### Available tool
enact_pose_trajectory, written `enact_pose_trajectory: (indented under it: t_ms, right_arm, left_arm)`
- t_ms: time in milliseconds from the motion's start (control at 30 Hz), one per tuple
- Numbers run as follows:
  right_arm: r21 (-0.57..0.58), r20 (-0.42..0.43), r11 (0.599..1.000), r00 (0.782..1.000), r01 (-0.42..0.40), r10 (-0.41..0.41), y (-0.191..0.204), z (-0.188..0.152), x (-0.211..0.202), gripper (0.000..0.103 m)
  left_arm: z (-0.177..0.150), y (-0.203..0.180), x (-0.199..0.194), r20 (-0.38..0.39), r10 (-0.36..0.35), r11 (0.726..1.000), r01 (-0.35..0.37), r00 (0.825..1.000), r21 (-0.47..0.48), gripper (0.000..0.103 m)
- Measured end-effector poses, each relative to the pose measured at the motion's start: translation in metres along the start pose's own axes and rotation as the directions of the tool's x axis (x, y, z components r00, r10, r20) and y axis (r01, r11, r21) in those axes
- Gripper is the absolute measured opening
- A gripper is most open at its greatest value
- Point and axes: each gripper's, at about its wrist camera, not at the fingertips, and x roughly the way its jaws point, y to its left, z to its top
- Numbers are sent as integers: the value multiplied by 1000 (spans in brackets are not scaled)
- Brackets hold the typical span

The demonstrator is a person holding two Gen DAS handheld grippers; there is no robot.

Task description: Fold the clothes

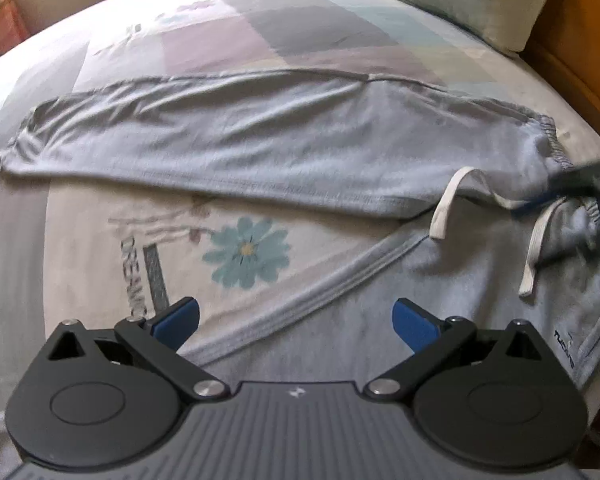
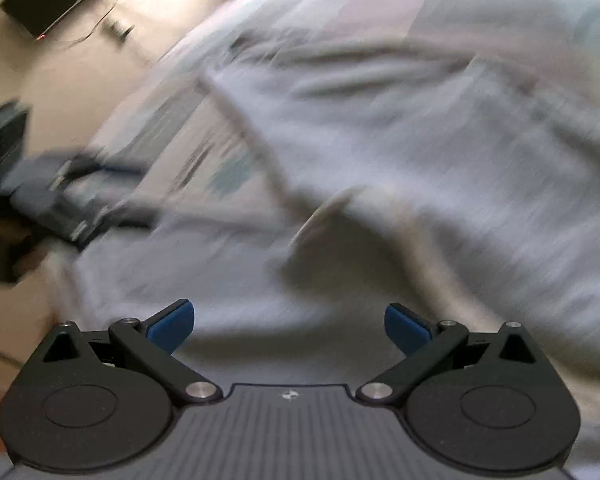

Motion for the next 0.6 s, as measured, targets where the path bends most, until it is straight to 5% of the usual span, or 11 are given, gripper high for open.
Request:
enact_pose_trajectory:
  t_ms: [67, 167, 267, 367, 600]
  right_arm:
    - [-2, 86, 999, 995, 51, -51, -1, 11, -3, 103]
    - [-26, 75, 996, 993, 90, -88, -5, 23, 15, 103]
    - [24, -46, 998, 998, -51, 52, -7, 25, 34, 103]
    - [-3, -137, 985, 975, -175, 173, 11, 16, 35, 103]
    - [-142, -94, 989, 995, 30, -44, 54, -35, 5, 103]
  left_arm:
    - [-7, 1, 0, -7, 1, 1000, -1, 1000, -2, 102]
    - [-17, 1, 1, -23, 1, 1000, -1, 1000, -6, 102]
    - [-28, 6, 0, -55, 17, 999, -19, 998, -29, 102]
    - [-42, 8, -4, -70, 41, 998, -44, 997, -48, 102]
    - [-72, -4, -9, -69, 99, 994, -102, 993, -43, 102]
